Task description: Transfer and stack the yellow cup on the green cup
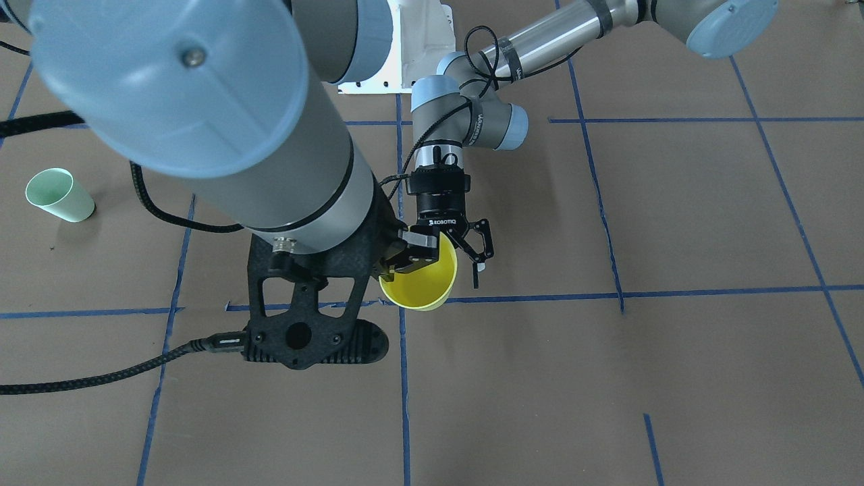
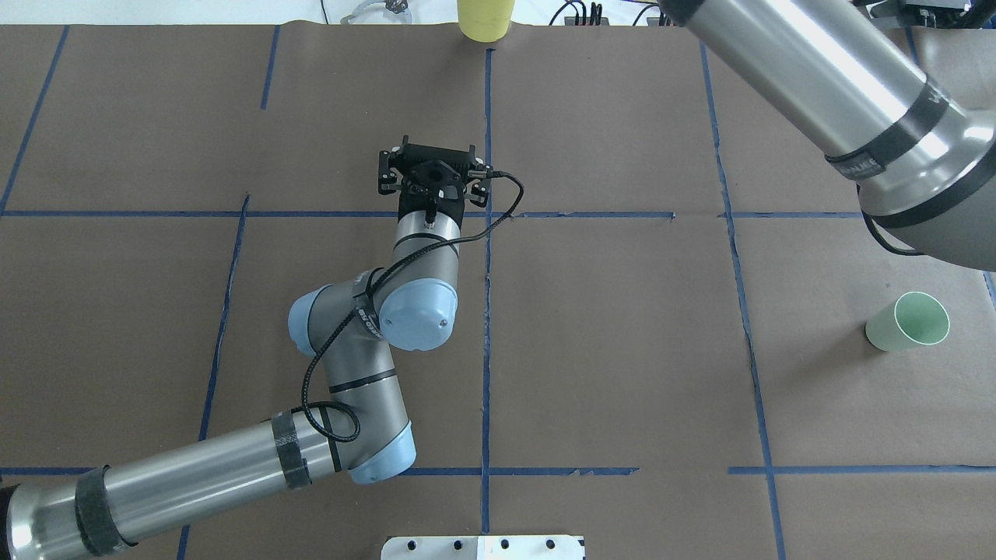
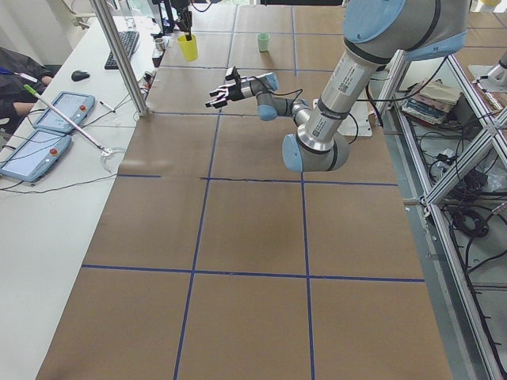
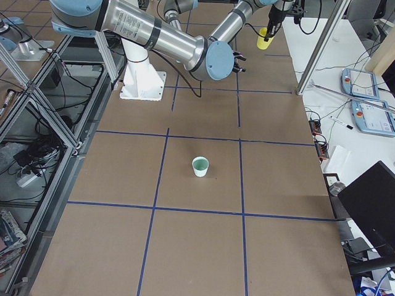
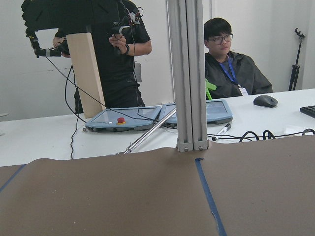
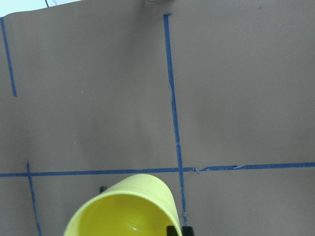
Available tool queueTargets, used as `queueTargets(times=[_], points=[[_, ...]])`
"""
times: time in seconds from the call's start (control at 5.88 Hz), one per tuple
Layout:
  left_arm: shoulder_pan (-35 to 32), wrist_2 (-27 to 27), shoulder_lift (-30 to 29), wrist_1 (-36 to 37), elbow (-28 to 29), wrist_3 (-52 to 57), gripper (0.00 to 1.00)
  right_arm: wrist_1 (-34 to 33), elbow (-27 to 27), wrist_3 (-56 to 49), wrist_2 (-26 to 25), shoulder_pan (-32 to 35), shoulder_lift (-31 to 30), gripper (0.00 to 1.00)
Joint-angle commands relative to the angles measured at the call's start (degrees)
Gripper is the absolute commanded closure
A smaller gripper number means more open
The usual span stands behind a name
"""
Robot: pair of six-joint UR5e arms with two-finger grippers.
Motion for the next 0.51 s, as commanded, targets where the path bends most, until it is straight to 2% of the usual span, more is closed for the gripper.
queueTargets(times=[0.0,0.17,0.34], points=[[-8.3,-15.9,4.9,0.1,-9.1,5.1,0.00,-0.2,11.6,-7.6,-0.3,2.1,-11.7,1.00],[-13.9,-27.9,6.6,0.4,-10.3,5.1,0.00,-0.2,18.8,-10.0,-0.6,2.9,-19.0,1.00],[-17.7,-36.7,9.5,3.9,-11.6,5.1,0.00,-0.2,28.2,-11.2,-2.4,3.0,-27.7,1.00]])
